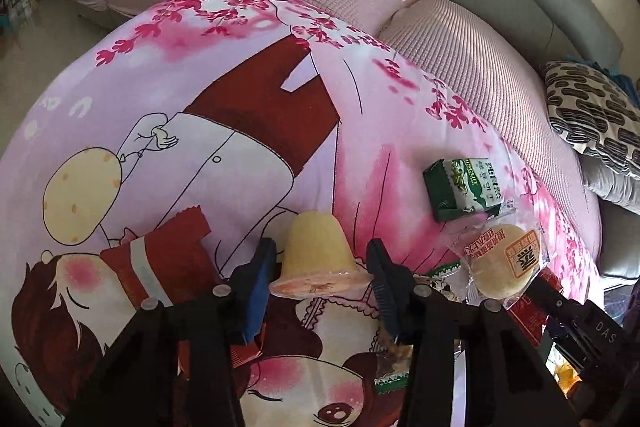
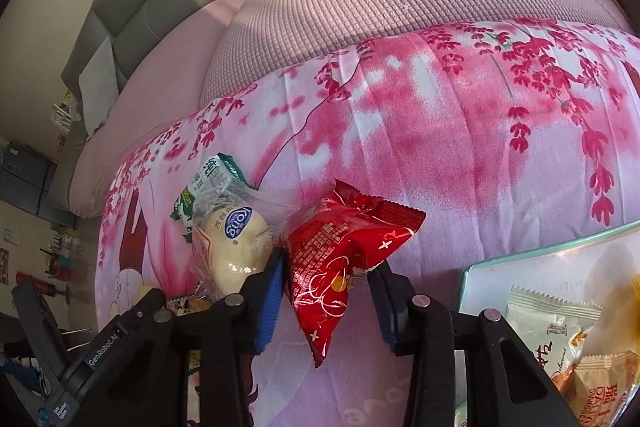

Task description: Organize snacks

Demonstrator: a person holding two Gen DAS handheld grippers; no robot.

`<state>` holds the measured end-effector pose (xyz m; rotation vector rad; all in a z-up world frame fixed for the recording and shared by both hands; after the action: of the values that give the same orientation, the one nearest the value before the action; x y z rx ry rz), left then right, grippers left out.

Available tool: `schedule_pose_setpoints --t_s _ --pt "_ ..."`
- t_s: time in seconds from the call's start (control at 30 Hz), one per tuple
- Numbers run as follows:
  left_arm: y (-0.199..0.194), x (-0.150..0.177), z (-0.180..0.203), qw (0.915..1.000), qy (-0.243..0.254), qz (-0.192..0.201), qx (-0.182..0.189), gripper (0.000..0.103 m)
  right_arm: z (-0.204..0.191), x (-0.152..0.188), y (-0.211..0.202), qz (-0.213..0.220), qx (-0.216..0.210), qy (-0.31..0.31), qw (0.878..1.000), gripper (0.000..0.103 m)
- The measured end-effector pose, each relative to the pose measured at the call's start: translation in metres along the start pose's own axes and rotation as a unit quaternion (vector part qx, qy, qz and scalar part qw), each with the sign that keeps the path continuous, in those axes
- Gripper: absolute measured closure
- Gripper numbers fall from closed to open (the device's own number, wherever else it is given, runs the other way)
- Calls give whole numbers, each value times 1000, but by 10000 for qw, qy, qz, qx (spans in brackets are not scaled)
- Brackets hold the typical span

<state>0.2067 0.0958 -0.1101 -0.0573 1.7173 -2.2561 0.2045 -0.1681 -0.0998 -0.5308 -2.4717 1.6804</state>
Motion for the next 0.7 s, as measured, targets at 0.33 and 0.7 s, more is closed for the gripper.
schedule_pose_setpoints --t_s 0.33,0.7 --pt "-13 11 7 10000 23 -5 27 56 -5 20 -17 172 50 -123 9998 60" --pt "-54 19 12 9992 60 363 133 56 -6 59 -57 549 5 -236 9982 60"
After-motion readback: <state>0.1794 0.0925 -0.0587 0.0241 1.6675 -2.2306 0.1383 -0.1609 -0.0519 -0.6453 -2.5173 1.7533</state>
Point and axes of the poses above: each gripper's, at about its wrist camera, not at the fingertips, and y roughly the way its jaws point, z to its right, x to its underside, the point moved 5 cm from there along y, roughly the way its jaws point, and after that the axes turned 14 degrees about -z, right-handed, at the moved point
